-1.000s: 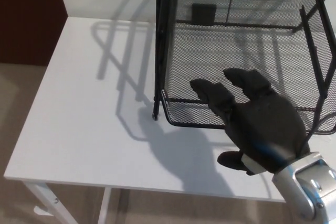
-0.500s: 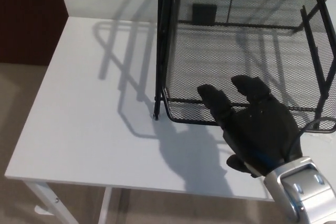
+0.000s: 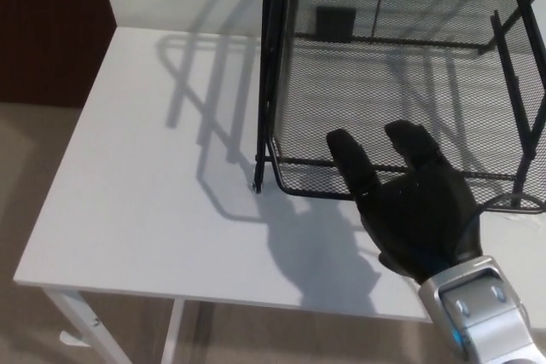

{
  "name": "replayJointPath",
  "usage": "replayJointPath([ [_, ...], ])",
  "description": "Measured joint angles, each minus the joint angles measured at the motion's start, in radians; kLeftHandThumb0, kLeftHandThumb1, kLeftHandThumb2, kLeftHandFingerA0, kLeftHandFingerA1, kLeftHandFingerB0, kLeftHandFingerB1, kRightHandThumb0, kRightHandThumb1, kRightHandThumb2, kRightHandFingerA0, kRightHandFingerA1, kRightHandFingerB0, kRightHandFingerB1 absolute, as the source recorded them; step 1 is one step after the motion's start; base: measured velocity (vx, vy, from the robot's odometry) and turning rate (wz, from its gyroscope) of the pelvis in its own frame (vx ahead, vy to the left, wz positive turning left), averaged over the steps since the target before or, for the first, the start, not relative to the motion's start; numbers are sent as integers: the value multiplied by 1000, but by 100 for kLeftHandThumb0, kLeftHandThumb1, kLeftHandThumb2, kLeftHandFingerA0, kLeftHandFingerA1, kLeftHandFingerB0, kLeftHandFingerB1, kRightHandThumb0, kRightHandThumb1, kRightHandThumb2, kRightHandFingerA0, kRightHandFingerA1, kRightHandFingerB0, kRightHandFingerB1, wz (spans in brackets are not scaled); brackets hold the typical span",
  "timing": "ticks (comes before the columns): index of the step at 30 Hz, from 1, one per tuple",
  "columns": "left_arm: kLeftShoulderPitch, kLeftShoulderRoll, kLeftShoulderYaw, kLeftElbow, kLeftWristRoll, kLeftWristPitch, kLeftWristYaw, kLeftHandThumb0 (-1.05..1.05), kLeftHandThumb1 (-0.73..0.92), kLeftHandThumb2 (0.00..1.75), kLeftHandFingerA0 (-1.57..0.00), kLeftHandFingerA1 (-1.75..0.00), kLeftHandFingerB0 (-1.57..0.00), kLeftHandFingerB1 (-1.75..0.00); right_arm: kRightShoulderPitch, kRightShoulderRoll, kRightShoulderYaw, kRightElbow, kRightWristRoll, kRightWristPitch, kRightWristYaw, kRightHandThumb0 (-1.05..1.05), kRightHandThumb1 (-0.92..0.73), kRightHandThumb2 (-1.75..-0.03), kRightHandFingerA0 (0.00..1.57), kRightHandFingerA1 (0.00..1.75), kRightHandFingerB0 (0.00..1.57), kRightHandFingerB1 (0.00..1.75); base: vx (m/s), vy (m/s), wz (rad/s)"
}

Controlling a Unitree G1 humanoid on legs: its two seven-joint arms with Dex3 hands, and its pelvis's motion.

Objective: The robot walks towards a file tray kept in the middle of a desk and uses its right hand to grab a tray and pulls it out towards itself

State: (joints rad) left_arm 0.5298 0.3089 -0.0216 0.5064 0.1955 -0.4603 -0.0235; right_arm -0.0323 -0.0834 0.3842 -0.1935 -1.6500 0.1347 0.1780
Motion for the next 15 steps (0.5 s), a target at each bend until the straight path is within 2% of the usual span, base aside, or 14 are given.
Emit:
replayJointPath([
  [2,1,5,-2,-6,7,6,0,-53,76,62,-49,-49,-29,-36,10,0,2,-1,-7,10,-4,-35,-22,-84,8,57,1,50,0,0,0],
  [3,4,8,-2,-14,13,8,1,-52,76,62,-49,-49,-29,-37,26,0,3,-7,-9,18,-7,-66,-41,-74,3,45,10,44,0,0,0],
  [7,2,11,-3,-14,27,9,9,-51,75,61,-51,-49,-30,-37,77,-3,16,-45,-12,35,-7,-67,-42,-73,3,44,13,44,0,0,0],
  [8,1,11,-3,-11,29,9,11,-52,75,61,-50,-48,-29,-36,89,-4,20,-54,-12,38,-8,-34,-21,-83,8,57,0,49,0,0,0],
  [9,-1,11,-4,-9,31,9,12,-54,75,61,-50,-48,-29,-36,103,-4,24,-64,-12,42,-11,-34,-22,-83,8,57,0,49,0,0,0],
  [12,-4,11,-5,2,39,8,19,-53,75,61,-51,-49,-29,-37,151,-6,35,-97,-11,52,-24,-34,-19,-82,7,57,0,49,0,0,0],
  [13,-4,11,-5,5,40,8,20,-55,75,61,-51,-49,-29,-37,164,-6,39,-104,-11,55,-30,-65,-41,-71,3,45,12,44,0,0,0],
  [15,-5,12,-6,8,43,8,20,-58,75,61,-50,-49,-30,-37,197,-10,46,-123,-11,59,-45,-63,-40,-71,4,45,9,42,0,0,0],
])
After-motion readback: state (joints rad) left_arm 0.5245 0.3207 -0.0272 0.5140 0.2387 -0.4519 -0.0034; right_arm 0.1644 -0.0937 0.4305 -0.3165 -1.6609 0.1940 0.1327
